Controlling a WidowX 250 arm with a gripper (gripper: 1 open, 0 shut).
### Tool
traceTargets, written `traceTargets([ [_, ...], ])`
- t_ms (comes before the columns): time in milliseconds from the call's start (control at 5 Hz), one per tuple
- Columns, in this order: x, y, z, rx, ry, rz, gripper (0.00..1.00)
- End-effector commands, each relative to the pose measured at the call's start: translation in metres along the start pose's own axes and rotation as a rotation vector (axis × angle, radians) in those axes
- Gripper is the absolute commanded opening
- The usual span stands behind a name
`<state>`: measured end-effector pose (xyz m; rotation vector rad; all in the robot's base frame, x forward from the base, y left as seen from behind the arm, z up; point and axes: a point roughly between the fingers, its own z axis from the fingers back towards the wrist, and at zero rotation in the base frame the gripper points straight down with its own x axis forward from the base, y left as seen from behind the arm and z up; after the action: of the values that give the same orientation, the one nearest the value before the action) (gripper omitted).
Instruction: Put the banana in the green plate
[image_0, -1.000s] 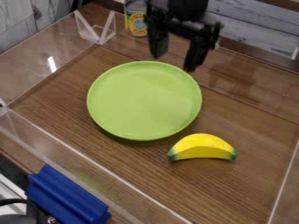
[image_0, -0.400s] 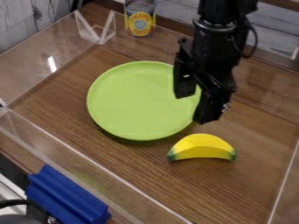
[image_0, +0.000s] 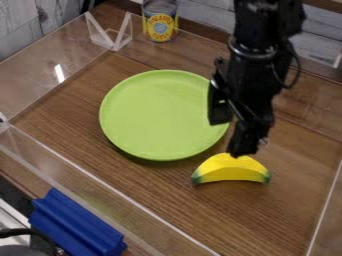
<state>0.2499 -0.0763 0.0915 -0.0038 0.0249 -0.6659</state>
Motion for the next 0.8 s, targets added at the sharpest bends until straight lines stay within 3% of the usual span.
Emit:
traceTargets([
  [0, 0.006, -0.004, -0.009, 0.021, -0.039, -0.022, 1.00],
  [400, 0.012, -0.009, -0.042, 0.035, -0.041, -0.095, 1.00],
  [600, 0.012, -0.009, -0.051, 0.037, -0.046, -0.096, 1.00],
])
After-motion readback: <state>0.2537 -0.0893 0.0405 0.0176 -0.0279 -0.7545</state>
